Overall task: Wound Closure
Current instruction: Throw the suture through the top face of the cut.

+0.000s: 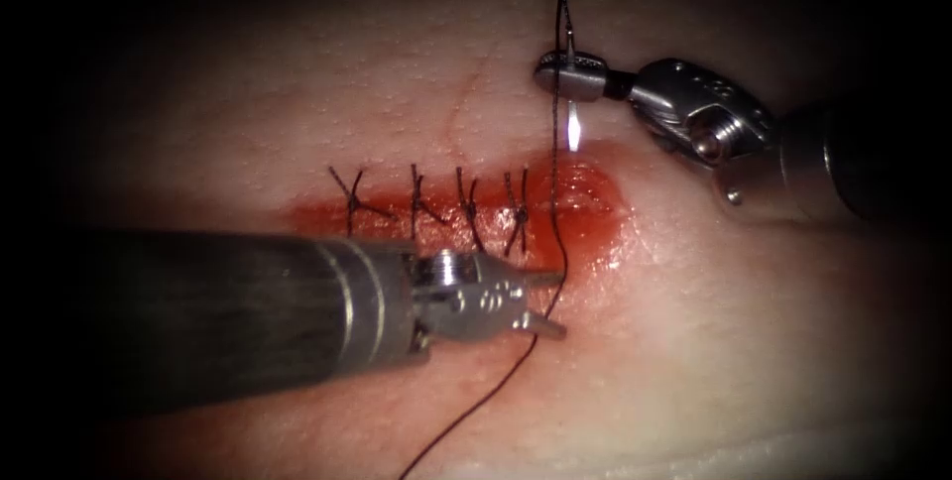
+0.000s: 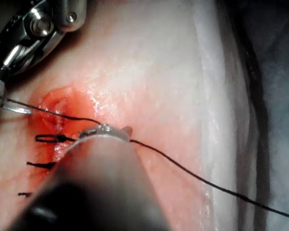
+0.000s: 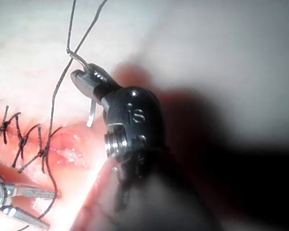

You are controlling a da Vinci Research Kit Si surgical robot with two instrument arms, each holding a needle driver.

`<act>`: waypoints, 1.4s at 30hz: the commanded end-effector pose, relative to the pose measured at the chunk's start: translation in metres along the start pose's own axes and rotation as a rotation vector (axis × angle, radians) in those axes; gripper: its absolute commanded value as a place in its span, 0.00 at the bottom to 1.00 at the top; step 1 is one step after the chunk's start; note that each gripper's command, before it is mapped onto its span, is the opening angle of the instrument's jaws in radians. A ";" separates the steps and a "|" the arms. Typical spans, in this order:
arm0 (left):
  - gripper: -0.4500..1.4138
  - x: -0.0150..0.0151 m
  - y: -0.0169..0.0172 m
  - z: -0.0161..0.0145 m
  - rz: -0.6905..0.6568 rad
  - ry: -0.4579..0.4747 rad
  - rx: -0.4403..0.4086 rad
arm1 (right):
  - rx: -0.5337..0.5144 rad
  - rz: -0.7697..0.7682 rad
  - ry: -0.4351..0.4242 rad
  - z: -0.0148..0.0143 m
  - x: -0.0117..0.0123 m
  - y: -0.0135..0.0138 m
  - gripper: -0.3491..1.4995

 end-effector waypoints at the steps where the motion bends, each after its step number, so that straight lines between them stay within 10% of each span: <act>1: 0.31 0.0001 -0.0002 0.0008 0.001 0.001 0.000 | -0.001 0.064 -0.022 0.0008 -0.0004 -0.0001 0.00; 12: 0.31 0.0001 -0.0001 0.0008 0.001 0.001 0.000 | 0.069 0.696 -0.222 0.0009 -0.0028 -0.0013 0.00; 24: 0.31 -0.0001 -0.0003 0.0008 0.002 0.002 -0.001 | 0.209 0.935 -0.342 0.0004 -0.0047 -0.0044 0.00; 34: 0.31 -0.0001 -0.0003 0.0007 0.003 0.002 -0.002 | 0.141 0.434 -0.094 0.0021 -0.0025 -0.0013 0.00; 42: 0.31 -0.0002 -0.0003 0.0008 0.003 0.002 -0.002 | 0.087 0.374 -0.056 0.0018 -0.0017 -0.0004 0.00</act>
